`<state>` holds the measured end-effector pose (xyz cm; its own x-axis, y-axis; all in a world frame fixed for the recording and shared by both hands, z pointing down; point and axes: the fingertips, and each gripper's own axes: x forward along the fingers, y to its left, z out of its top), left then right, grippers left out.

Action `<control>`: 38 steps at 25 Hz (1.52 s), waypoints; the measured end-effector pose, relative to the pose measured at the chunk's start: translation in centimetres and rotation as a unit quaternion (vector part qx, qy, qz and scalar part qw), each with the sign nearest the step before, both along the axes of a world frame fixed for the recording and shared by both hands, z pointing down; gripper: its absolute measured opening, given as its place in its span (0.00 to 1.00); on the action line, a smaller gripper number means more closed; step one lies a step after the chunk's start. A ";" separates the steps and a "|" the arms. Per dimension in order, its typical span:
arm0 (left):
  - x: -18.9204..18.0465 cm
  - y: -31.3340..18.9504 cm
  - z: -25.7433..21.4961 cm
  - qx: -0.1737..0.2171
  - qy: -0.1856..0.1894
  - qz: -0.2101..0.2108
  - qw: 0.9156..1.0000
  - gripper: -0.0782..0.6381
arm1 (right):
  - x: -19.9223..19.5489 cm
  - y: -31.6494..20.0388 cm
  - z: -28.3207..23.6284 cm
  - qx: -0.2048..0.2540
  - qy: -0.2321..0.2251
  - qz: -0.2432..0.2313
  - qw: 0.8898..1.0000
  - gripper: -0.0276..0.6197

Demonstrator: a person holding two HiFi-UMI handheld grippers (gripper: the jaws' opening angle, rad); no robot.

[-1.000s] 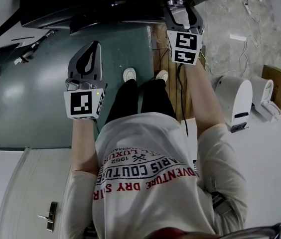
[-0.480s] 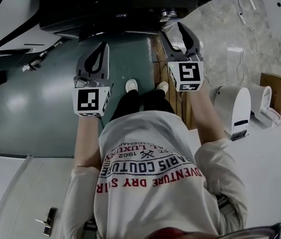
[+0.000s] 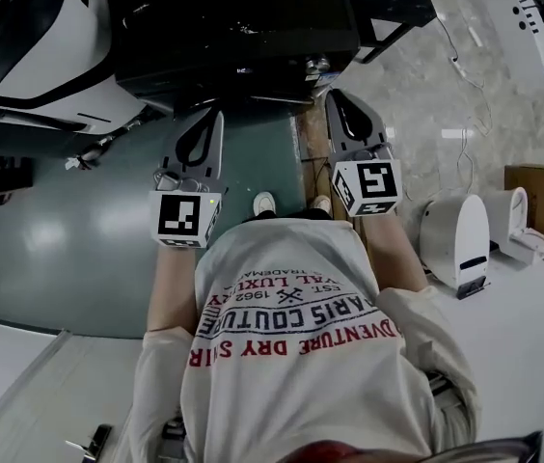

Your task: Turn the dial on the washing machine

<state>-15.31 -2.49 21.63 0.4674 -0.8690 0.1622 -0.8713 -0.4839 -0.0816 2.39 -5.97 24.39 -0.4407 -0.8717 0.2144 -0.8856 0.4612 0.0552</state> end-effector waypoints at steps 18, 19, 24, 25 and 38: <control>-1.5 1.2 -3.4 0.012 0.009 0.007 1.000 0.13 | -1.6 2.1 -2.5 0.016 -0.017 -0.026 0.999 0.09; -1.6 1.1 -3.4 0.012 0.008 0.006 1.000 0.13 | -1.7 2.2 -2.7 0.018 -0.017 -0.026 0.999 0.09; -2.3 0.9 -3.2 0.012 0.009 -0.004 1.000 0.13 | -2.0 2.2 -3.1 0.028 -0.016 -0.028 0.999 0.09; -2.4 0.8 -3.1 0.011 0.007 -0.004 1.000 0.13 | -2.1 2.1 -3.1 0.028 -0.017 -0.027 0.999 0.09; -2.9 0.4 -2.9 0.003 0.002 -0.011 1.000 0.13 | -2.5 1.4 -3.3 0.022 -0.038 -0.029 0.999 0.09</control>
<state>-18.22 -2.09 18.69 0.4498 -0.8797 0.1546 -0.8817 -0.4649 -0.0804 -0.11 -4.53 21.14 -0.5046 -0.8517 0.1412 -0.8595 0.5110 0.0108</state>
